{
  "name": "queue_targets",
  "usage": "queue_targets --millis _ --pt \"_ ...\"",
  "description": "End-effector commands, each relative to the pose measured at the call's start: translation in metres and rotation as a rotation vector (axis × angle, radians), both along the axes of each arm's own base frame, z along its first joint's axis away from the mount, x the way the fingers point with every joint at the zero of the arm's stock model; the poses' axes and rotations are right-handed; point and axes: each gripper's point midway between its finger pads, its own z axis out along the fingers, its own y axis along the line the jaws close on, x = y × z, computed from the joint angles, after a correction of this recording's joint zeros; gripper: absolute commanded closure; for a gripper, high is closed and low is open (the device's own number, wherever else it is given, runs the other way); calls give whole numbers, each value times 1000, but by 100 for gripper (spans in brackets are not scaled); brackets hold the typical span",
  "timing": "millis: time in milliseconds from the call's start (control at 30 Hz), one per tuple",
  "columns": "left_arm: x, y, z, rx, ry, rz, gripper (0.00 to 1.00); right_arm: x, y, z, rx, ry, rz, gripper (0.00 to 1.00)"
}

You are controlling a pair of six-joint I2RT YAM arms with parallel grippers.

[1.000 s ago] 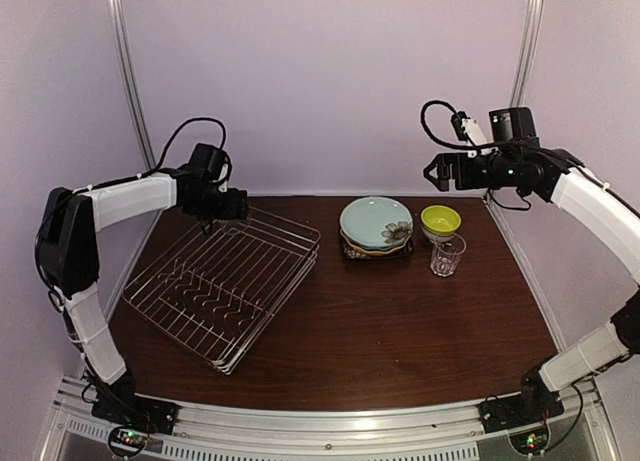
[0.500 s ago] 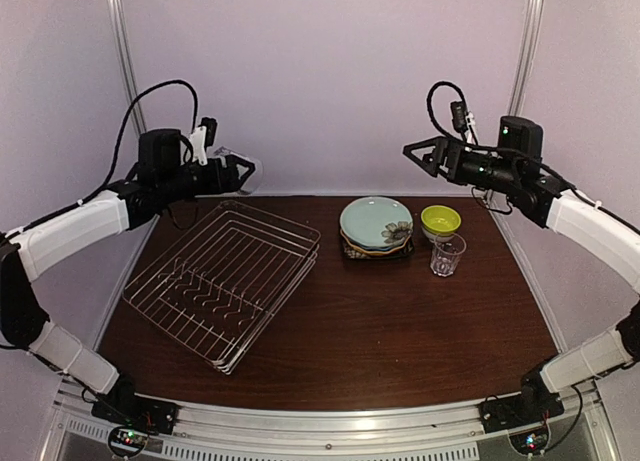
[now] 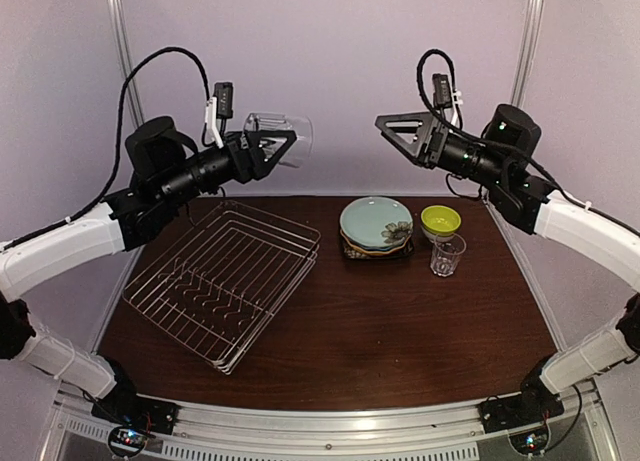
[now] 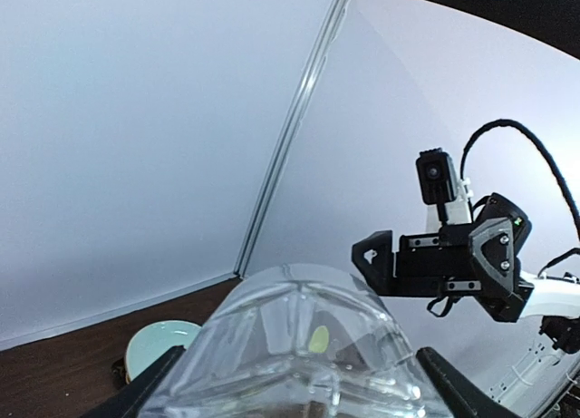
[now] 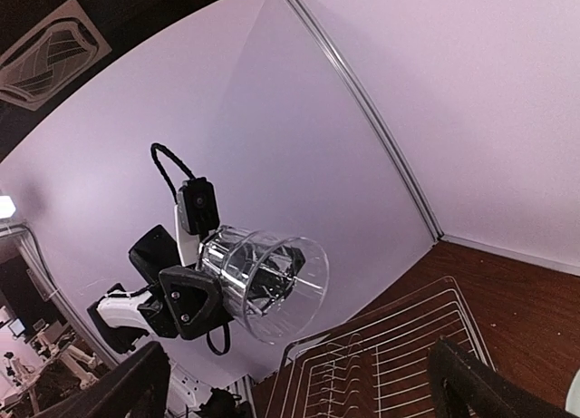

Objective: Unload the mixed dishes from the dish rack
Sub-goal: Grab the cup from the dish rack, then pass from the left arm to the right

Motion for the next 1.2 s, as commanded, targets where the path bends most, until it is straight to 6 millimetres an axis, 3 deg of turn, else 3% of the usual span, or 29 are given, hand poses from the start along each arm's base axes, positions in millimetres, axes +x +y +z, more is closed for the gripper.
queue_targets --millis 0,400,767,933,1167 --pt "-22 -13 48 -125 -111 -70 35 -19 21 17 65 -32 101 1" --pt "-37 -38 48 -216 -106 -136 37 -47 53 18 119 -25 229 27" --pt "-42 -46 45 -232 -97 -186 37 -61 67 24 129 -54 296 60" --pt "-43 -48 44 -238 -91 -201 37 -67 72 26 127 -61 320 68" --pt "-42 -52 40 -235 -81 -213 37 -77 76 31 140 -70 376 93"
